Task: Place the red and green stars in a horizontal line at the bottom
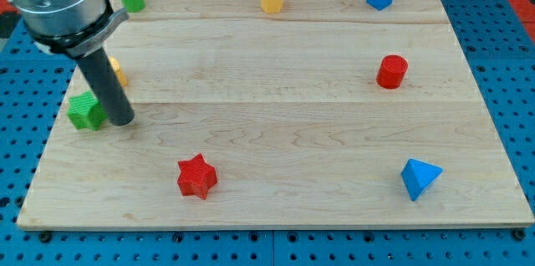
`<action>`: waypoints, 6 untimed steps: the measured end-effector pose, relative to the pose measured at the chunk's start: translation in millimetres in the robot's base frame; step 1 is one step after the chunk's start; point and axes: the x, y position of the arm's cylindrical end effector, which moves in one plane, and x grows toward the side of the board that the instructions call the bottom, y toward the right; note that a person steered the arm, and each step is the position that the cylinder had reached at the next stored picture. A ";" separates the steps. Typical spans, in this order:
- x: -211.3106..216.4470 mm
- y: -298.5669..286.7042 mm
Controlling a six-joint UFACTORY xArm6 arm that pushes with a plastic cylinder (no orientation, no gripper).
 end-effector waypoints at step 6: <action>-36.7 -64.7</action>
